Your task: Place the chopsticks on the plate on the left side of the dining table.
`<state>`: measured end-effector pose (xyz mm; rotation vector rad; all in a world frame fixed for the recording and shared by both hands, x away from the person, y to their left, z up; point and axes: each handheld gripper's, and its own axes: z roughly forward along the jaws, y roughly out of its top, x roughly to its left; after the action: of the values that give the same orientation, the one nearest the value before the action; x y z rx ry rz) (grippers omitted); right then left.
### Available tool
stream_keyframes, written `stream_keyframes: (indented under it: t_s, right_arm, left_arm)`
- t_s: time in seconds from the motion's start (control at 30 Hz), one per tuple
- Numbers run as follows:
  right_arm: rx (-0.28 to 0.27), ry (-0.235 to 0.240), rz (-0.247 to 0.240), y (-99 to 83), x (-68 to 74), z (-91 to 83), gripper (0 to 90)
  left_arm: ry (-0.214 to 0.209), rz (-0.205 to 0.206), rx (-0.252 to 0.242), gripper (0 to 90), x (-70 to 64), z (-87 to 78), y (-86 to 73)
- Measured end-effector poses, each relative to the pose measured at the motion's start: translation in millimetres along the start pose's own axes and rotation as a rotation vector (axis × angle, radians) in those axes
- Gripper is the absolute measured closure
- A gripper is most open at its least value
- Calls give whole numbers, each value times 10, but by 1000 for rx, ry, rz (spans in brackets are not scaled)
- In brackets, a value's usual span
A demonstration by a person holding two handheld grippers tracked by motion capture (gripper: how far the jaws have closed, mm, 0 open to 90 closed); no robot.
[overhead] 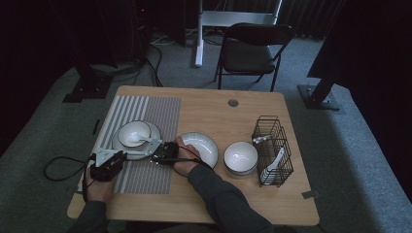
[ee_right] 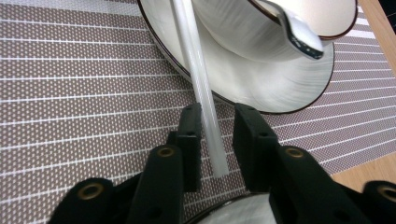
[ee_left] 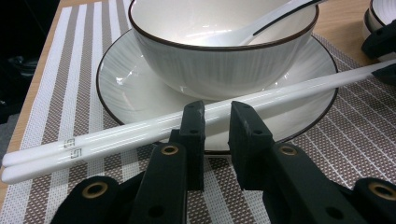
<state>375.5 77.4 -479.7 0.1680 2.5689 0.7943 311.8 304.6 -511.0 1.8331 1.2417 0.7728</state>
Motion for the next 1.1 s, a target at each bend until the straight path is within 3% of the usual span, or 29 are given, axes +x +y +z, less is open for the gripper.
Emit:
stream_keyframes:
  t_s: [0.17,0.3,0.5,0.87,1.1]
  right_arm:
    - [-17,0,10,-19,-31,-106,680]
    - [-44,-17,50,-64,-154,-271,678]
    - [-55,-30,95,-116,-249,-359,678]
    - [-73,-57,134,-191,-187,-505,656]
    - [-105,-63,155,-299,-90,-659,619]
  left_arm:
    - [0,3,0,764,-3,-1,1]
    - [0,4,0,762,-6,-1,2]
    - [0,4,1,758,-8,-1,6]
    - [7,2,-21,741,3,-79,53]
    - [41,-2,-39,711,37,-177,82]
